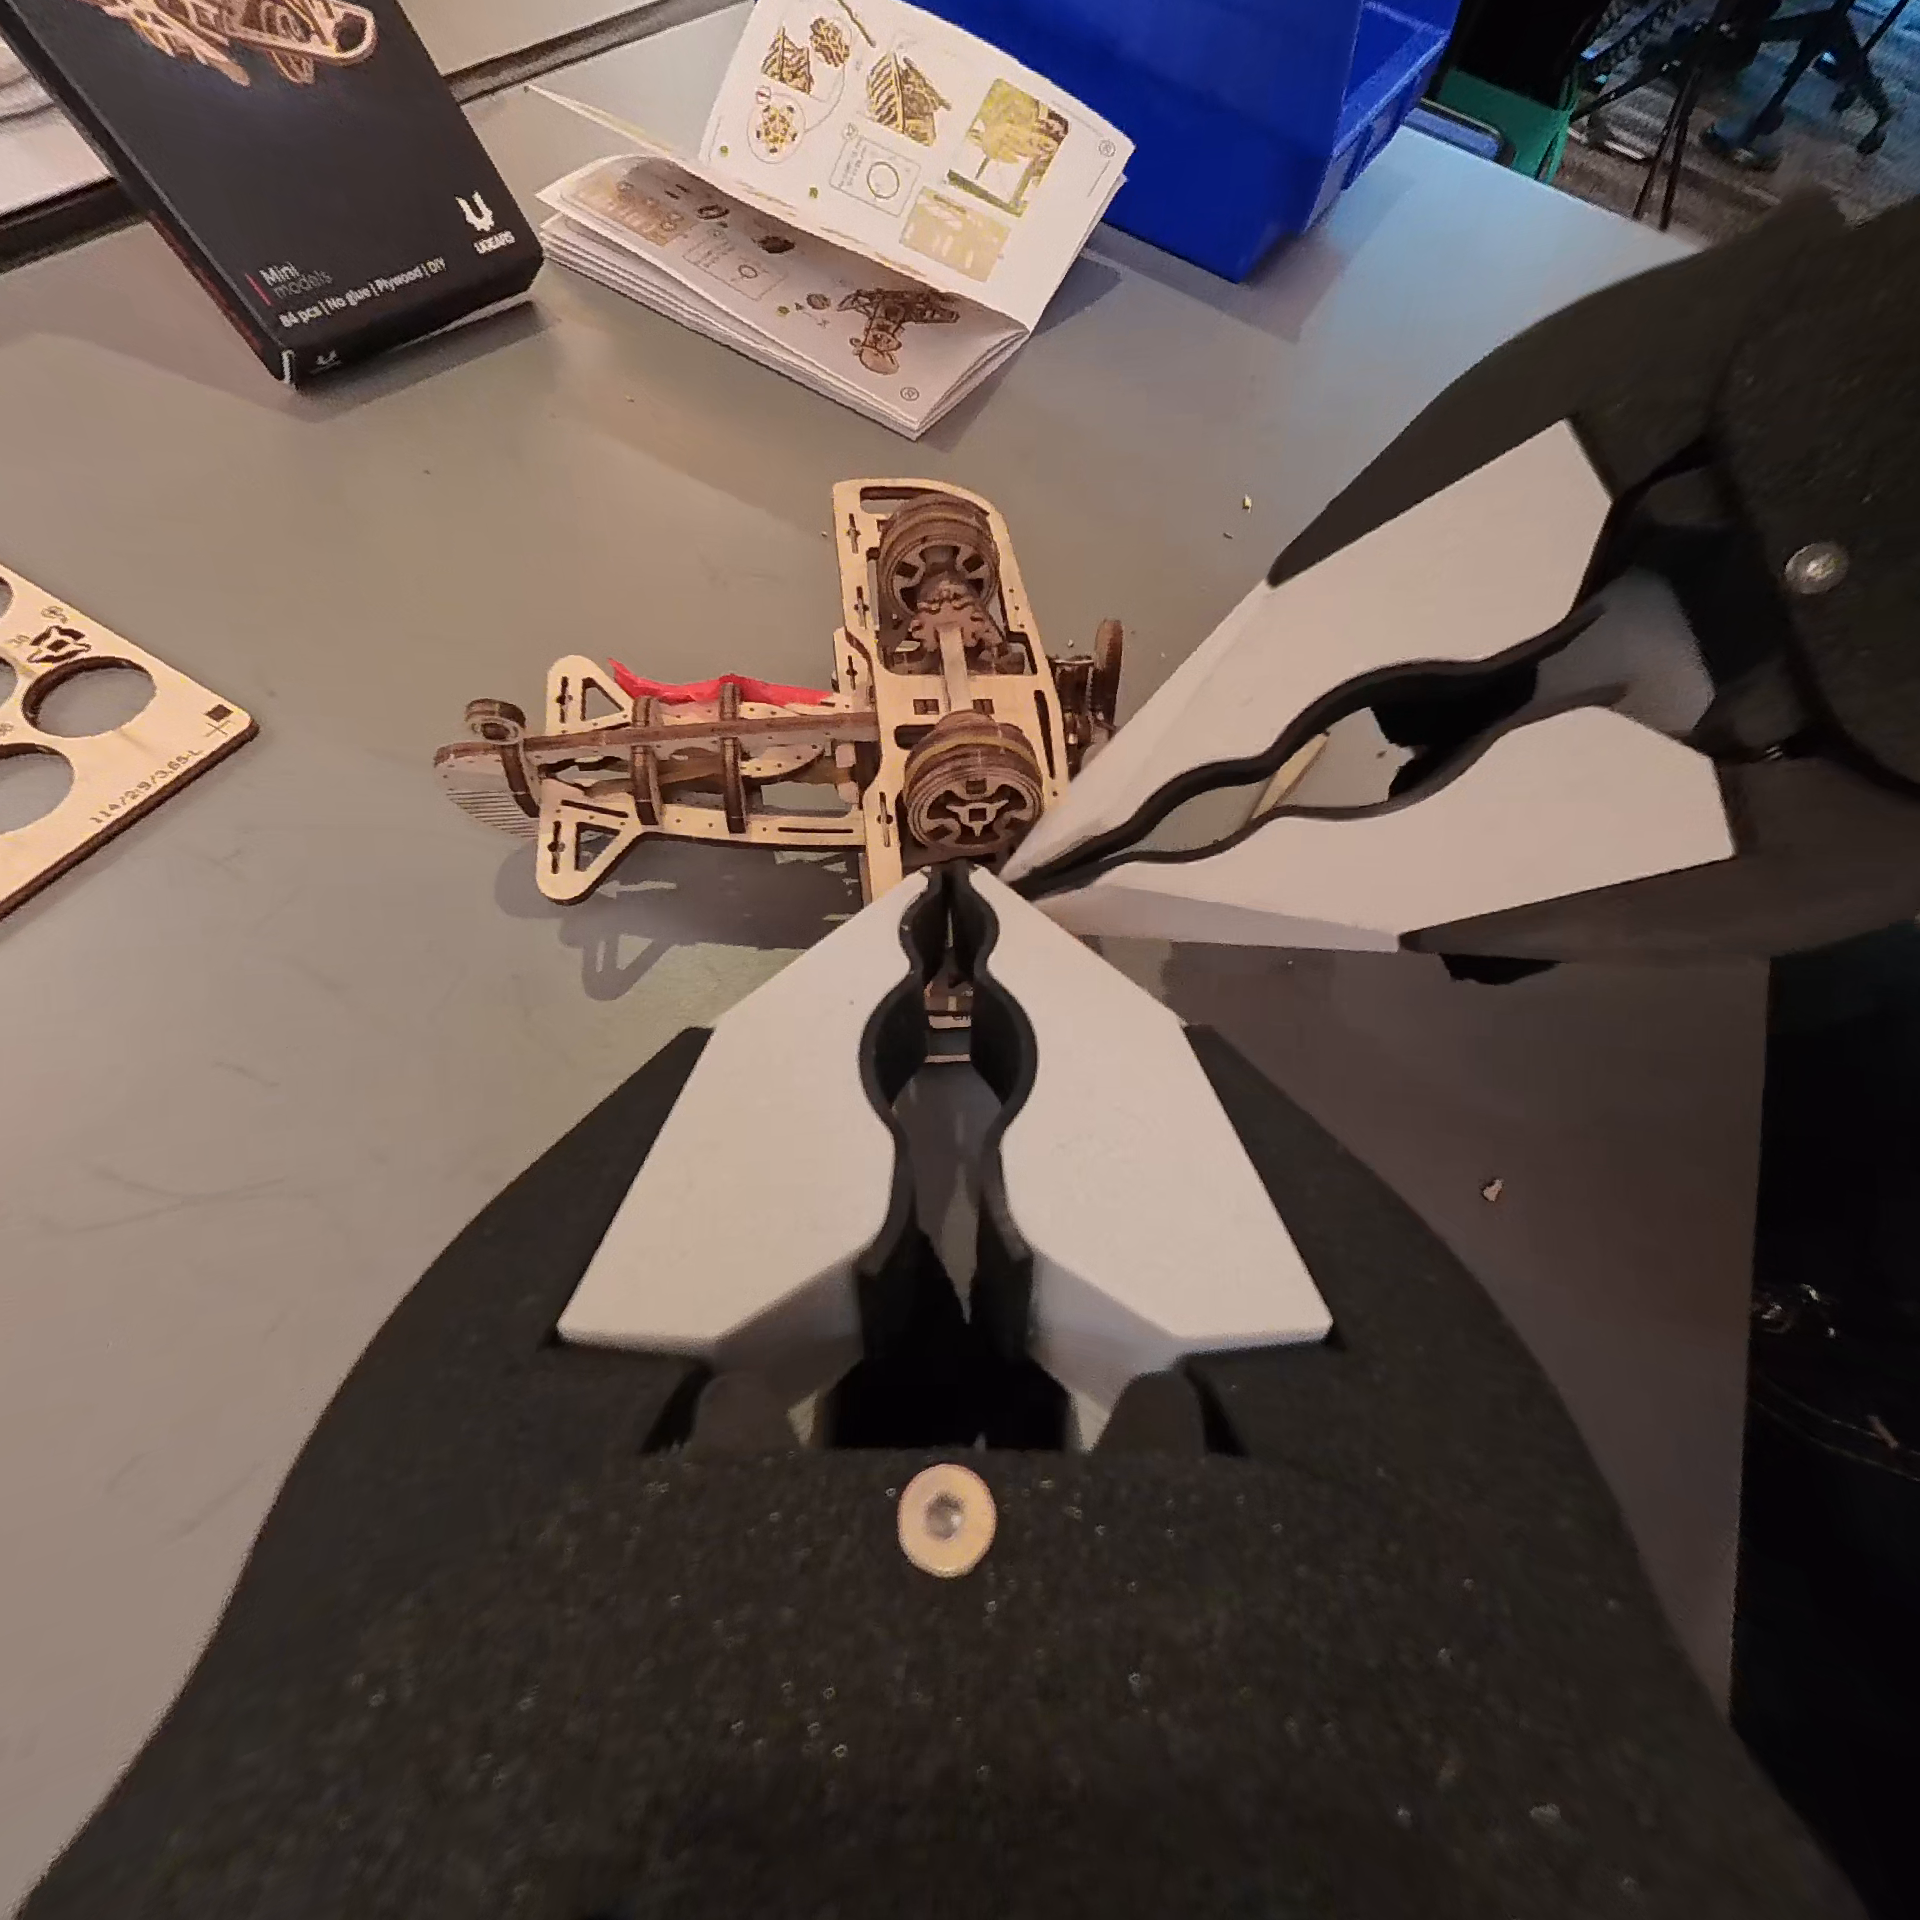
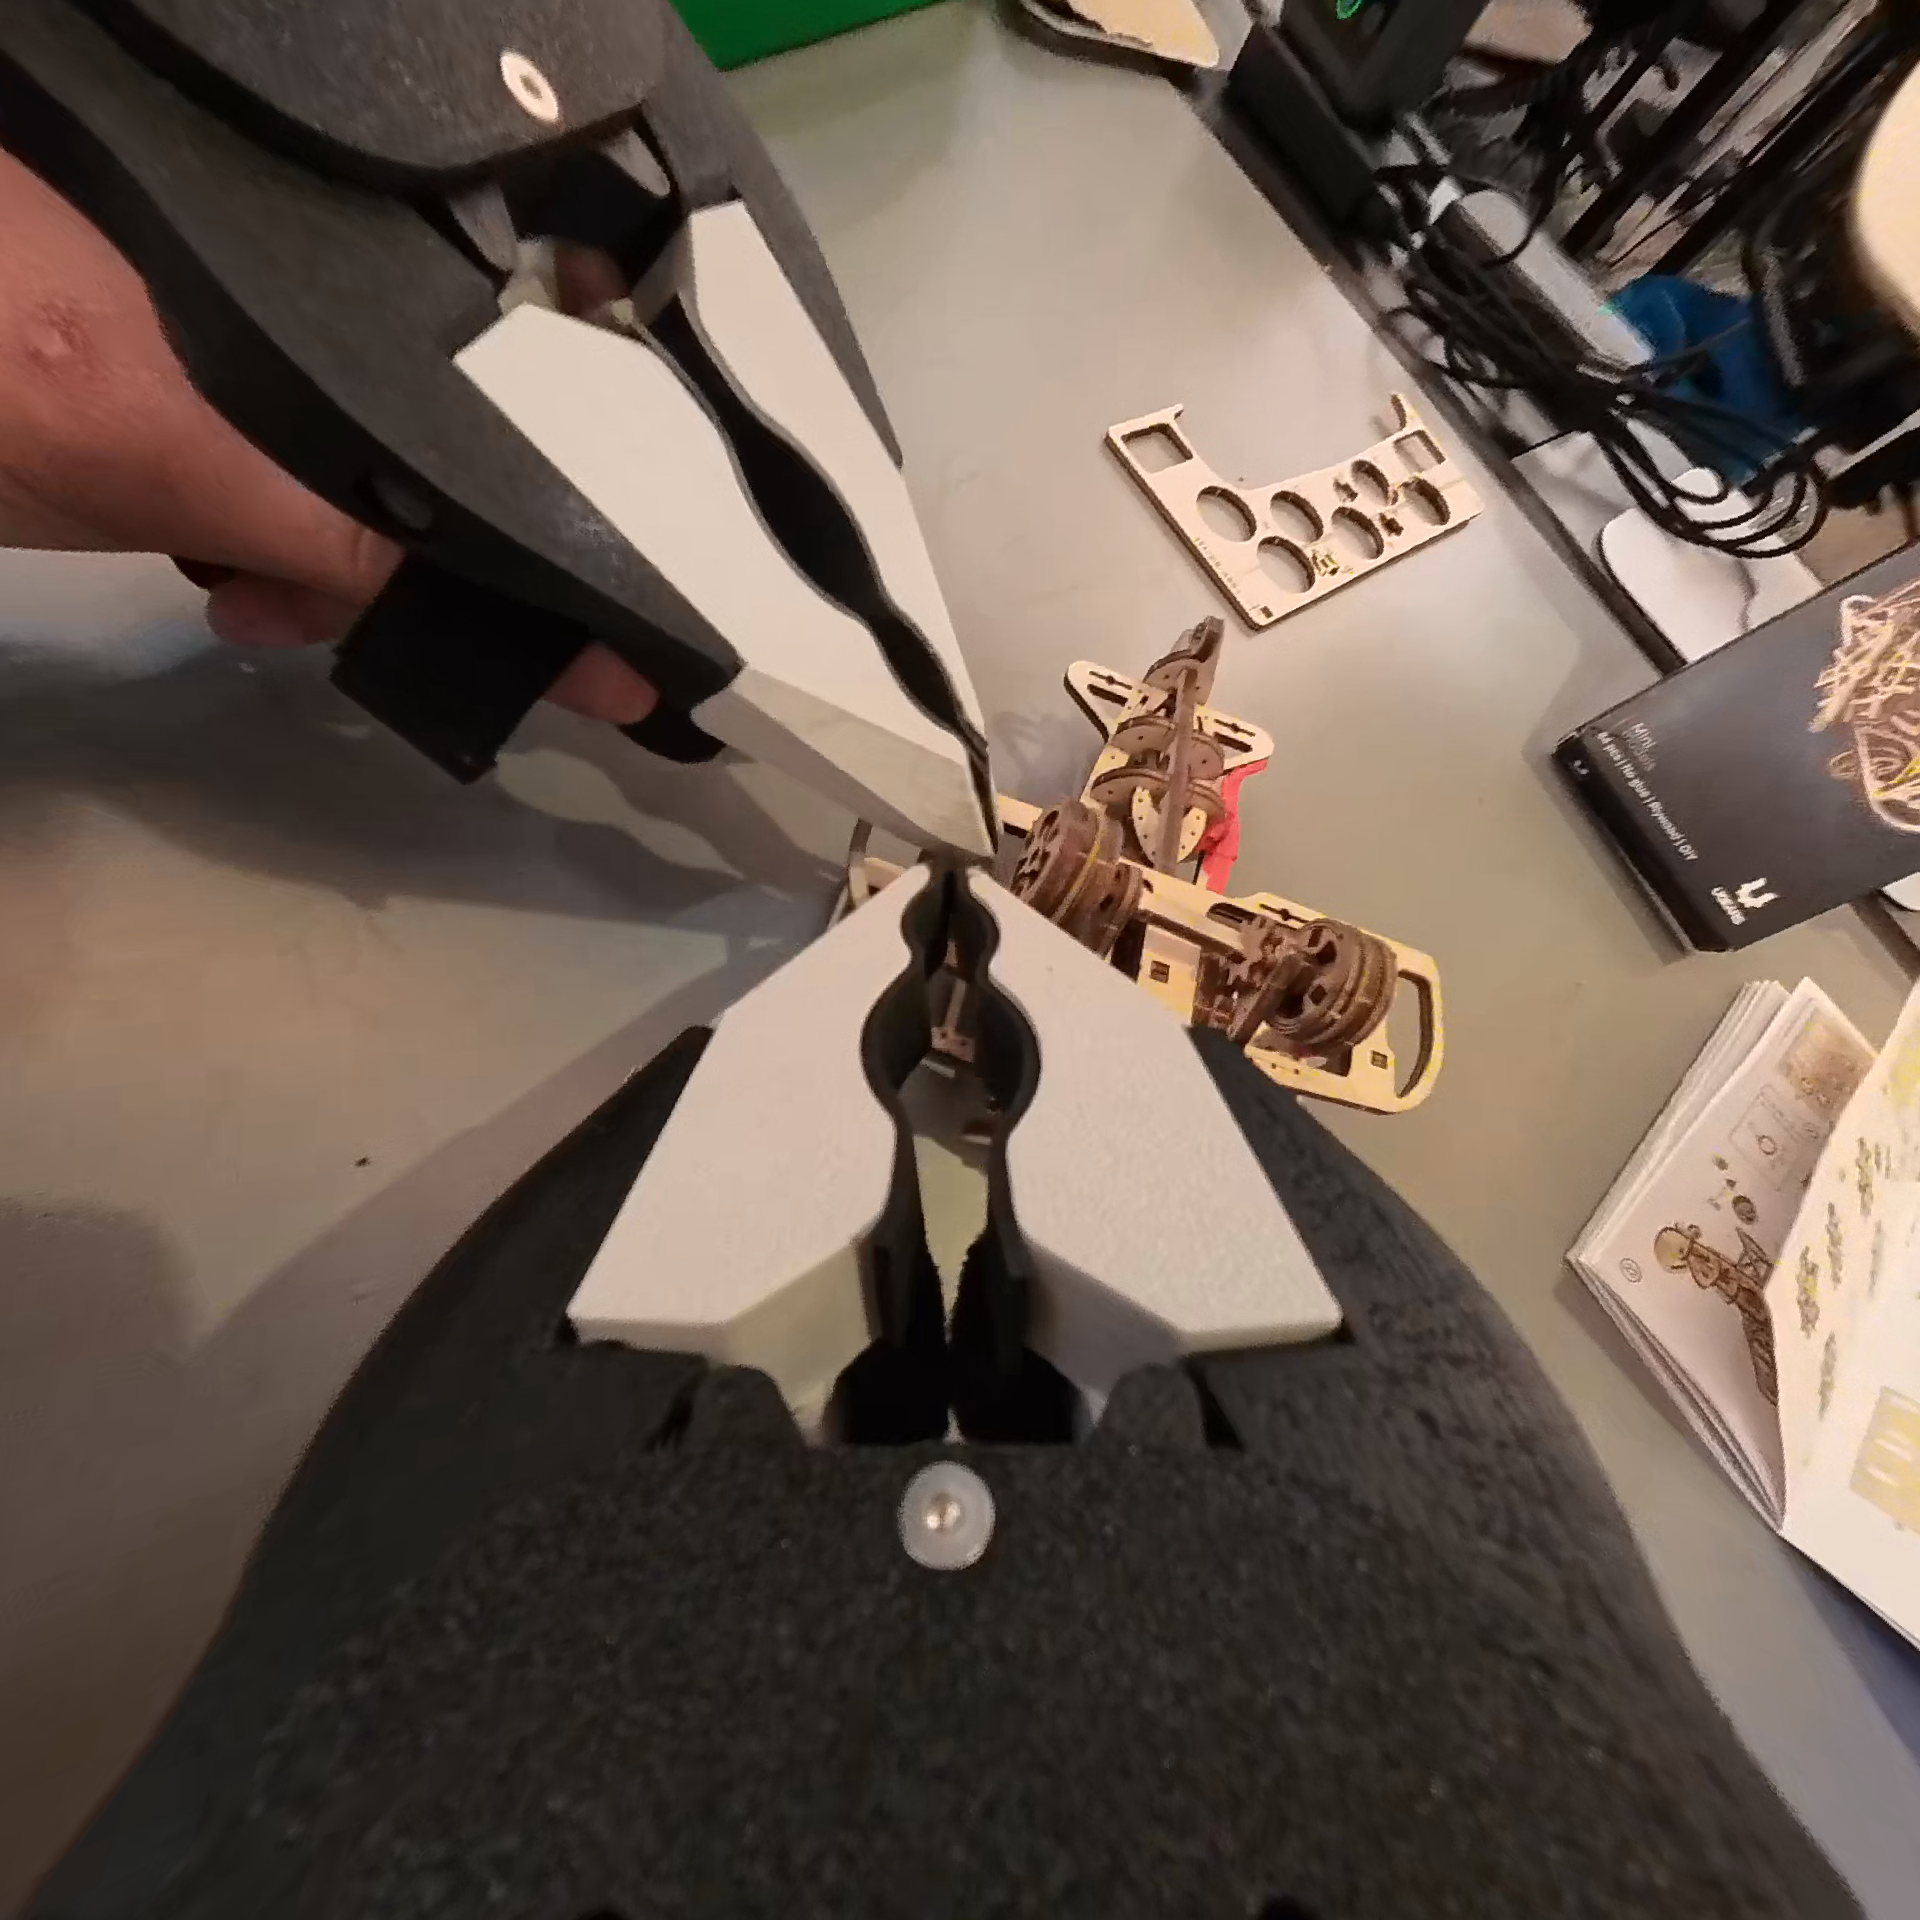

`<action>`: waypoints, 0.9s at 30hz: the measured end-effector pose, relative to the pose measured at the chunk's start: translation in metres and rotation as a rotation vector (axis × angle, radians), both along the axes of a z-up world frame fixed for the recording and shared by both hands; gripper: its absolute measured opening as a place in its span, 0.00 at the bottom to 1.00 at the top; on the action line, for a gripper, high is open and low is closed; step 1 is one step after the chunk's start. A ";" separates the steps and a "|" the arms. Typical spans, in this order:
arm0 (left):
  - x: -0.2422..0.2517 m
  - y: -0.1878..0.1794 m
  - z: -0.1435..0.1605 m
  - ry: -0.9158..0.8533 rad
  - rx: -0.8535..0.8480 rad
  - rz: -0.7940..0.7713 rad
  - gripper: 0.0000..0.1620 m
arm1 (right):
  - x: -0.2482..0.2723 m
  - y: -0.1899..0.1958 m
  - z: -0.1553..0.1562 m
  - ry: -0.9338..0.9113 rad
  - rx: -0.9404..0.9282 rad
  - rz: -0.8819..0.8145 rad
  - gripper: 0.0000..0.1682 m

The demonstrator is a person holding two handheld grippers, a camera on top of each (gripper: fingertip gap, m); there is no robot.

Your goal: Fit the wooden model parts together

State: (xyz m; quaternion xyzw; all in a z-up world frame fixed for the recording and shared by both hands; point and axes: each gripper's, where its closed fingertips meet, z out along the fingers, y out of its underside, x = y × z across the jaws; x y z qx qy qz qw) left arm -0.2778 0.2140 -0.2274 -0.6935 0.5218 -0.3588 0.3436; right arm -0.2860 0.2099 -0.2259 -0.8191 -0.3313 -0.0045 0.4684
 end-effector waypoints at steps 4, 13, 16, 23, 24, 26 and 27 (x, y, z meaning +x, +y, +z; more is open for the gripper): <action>-0.002 0.005 0.004 -0.020 -0.002 0.027 0.00 | 0.000 0.000 0.000 0.024 -0.022 -0.010 0.00; -0.001 0.000 0.000 -0.005 -0.005 -0.010 0.00 | 0.000 0.000 0.000 0.053 -0.042 -0.008 0.00; 0.000 0.000 0.000 -0.002 -0.012 -0.005 0.00 | 0.000 0.000 0.001 0.048 -0.036 -0.011 0.00; 0.001 0.001 0.001 -0.049 -0.107 0.014 0.00 | 0.000 0.001 0.000 0.056 -0.032 -0.015 0.00; 0.000 0.005 0.002 -0.067 -0.128 0.037 0.00 | 0.000 0.001 -0.001 0.068 -0.041 -0.019 0.00; -0.005 0.010 0.009 -0.115 -0.159 0.063 0.00 | 0.000 0.001 -0.001 0.085 -0.053 -0.019 0.00; -0.006 0.011 0.011 -0.120 -0.171 0.061 0.00 | 0.000 0.001 -0.001 0.089 -0.056 -0.018 0.00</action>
